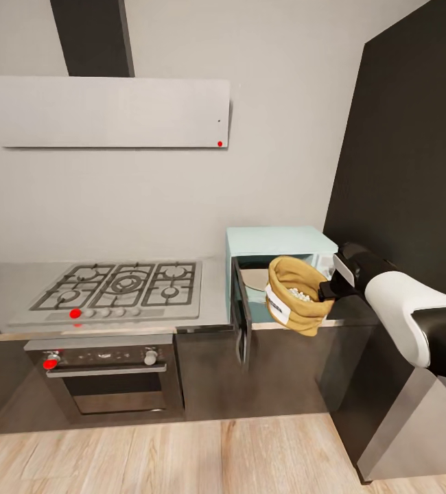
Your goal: In the kitchen, take the popcorn bag from the countertop, put it into the microwave, and heat it until the popcorn is cooked so the cooked popcorn ends up inside the bag.
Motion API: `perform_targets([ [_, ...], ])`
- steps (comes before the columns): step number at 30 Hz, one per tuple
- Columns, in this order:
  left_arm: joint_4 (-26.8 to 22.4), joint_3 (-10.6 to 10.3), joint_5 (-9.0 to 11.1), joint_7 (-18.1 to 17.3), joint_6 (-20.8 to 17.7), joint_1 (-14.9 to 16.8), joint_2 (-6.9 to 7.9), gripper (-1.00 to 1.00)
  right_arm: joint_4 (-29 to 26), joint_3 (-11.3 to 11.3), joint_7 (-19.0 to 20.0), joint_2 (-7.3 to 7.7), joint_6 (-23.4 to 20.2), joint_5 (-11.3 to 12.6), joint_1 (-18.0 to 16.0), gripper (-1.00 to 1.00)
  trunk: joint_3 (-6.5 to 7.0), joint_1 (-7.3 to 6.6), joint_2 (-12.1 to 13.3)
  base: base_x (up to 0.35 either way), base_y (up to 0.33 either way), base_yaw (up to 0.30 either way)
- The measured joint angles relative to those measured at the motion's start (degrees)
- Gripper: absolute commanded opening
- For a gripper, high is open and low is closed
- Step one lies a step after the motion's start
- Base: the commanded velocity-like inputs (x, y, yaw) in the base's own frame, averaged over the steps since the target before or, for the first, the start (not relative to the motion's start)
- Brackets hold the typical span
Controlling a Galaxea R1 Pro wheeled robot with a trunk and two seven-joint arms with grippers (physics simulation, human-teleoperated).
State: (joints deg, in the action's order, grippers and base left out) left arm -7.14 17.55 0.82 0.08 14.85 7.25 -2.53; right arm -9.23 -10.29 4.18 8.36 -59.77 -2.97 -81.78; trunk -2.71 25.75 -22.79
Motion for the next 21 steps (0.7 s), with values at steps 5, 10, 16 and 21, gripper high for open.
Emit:
perform_targets([
  [5, 0.01, 0.00, 0.00, 0.00, 0.00, 0.00, -0.01, 1.00, 0.41, -0.03, -0.06, -0.88, 0.00, -0.21, 0.00, -1.00, 0.00, 0.00, 0.00, 0.000, 0.000, 0.000],
  [10, 0.00, -0.01, 0.01, -0.07, 0.00, 0.00, -0.01, 1.00, 0.36, -0.03, -0.06, -0.91, 0.00, -0.32, 0.00, -1.00, 0.00, 0.00, 0.00, 0.000, 0.000, 0.000],
  [16, 0.01, 0.08, 0.05, -0.04, 0.00, 0.07, -0.01, 1.00, 0.42, -0.03, -0.07, -0.91, 0.00, -0.33, 0.00, -1.00, 0.00, -0.03, -0.01, 0.157, 0.000, 0.000],
  [21, -0.01, 0.09, 0.06, -0.04, 0.00, 0.03, 0.00, 1.00, 0.43, -0.12, -0.06, -0.98, 0.00, -0.47, 0.00, -1.00, 0.00, 0.00, 0.00, 0.041, 0.000, 0.000],
])
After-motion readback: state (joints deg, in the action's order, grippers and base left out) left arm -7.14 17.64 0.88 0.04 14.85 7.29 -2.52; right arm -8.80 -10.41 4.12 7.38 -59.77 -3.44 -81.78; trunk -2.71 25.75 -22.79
